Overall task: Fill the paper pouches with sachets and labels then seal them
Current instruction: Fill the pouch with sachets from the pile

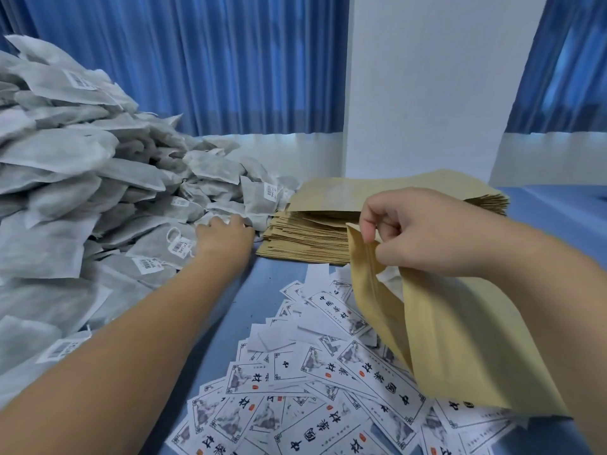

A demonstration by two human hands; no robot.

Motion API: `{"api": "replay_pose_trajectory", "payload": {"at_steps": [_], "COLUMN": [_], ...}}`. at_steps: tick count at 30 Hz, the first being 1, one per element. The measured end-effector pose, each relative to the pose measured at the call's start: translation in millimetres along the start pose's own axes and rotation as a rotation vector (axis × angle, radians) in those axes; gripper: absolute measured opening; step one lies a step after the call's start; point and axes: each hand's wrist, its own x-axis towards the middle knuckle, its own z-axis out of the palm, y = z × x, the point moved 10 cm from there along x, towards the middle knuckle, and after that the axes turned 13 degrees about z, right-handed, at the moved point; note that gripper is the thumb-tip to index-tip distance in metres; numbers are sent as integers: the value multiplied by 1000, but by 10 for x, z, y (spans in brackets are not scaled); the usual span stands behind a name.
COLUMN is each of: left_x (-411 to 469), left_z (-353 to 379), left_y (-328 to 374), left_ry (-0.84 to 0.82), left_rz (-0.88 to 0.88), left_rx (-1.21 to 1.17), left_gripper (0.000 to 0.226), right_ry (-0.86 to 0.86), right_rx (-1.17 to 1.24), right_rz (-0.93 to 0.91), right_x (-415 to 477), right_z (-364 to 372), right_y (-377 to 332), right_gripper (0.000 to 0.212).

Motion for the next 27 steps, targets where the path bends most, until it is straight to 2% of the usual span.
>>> {"api": "replay_pose_trajectory", "payload": {"at_steps": [4,7,9,11,15,17,20,22,27], "left_x": [-288,-615,-821,-943,-994,-995,-1007,-1033,-1062], "left_z": [-244,-508,-615,-618,-366,-272,-183,-130,-38], "left_y": [13,166,246,244,289,325,314,271,208], "left_ry": [152,292,286,203,-96,-185,-176,-109,-35], "left_rz": [116,334,440,402,267,227,150,115,54], "left_rx": [-159,-287,-382,-465,-424,-483,-587,-544,-539], "left_gripper": [30,10,9,11,11,14,41,51,37], "right_ry": [12,26,31,35,33,31,29,30,18], "right_rx": [14,21,20,10,-20,-26,-32,-36,-32], "right_rz": [2,0,-3,-7,-9,-10,-7,-2,16], "right_x": [-18,-40,-47,-58,-68,-65,-56,-51,-43], "right_z": [-86,-140,-156,-154,-117,-101,-89,-90,-72], "right_y": [15,14,3,-14,-42,-47,-41,-32,6], "right_gripper": [19,18,18,18,18,18,18,18,19]}}
